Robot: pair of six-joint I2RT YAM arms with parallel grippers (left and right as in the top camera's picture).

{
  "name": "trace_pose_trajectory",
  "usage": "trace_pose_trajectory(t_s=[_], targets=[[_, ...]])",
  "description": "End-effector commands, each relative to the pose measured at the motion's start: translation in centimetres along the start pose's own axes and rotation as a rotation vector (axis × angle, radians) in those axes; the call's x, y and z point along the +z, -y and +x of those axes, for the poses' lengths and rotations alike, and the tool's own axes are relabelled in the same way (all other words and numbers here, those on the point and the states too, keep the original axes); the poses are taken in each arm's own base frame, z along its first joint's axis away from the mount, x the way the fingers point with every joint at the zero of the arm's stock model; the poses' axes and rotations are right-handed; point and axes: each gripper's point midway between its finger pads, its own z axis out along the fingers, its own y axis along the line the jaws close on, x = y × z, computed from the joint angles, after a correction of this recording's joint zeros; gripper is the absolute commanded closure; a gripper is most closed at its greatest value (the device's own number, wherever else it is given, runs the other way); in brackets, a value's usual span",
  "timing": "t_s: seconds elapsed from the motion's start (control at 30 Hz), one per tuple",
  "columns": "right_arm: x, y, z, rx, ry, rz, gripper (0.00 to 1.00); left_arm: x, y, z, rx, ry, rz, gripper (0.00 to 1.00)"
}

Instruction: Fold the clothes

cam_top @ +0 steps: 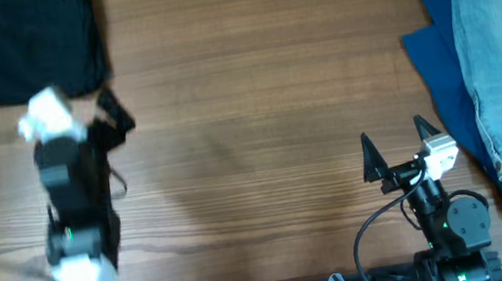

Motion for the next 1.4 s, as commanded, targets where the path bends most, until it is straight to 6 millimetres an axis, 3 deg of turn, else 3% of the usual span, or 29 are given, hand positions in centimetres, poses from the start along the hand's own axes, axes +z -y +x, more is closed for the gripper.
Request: trace_pose_trajectory(t_s=[0.0,0.13,0.27,0.67,0.9,1.37], targets=[[0.0,0.3,-0.2,-0.004,0.012,0.019,0.0,-3.2,-2.4,2.4,-0.112,0.082,0.018,0.0],[0.0,0.3,-0.2,-0.004,0.012,0.019,0.0,-5.8,-4.1,4.2,-0.124,0.173,0.034,0.0],[0.0,0.3,-0.2,-0.004,0.012,0.019,0.0,-7.0,-4.6,5.2,-0.13,0.24,0.064,0.0],[0.0,0.3,-0.2,-0.004,0.012,0.019,0.0,-7.7,-5.4,8.0,-0.125,0.208,0.07,0.0],[0.0,0.3,-0.2,-0.004,0.012,0.019,0.0,-8.0,-3.9,8.1,-0.039,0.201,0.15,0.0],[0.0,0.3,-0.2,-0.004,0.01,0.019,0.0,-8.0,-3.8,8.1,-0.041,0.201,0.152,0.0]])
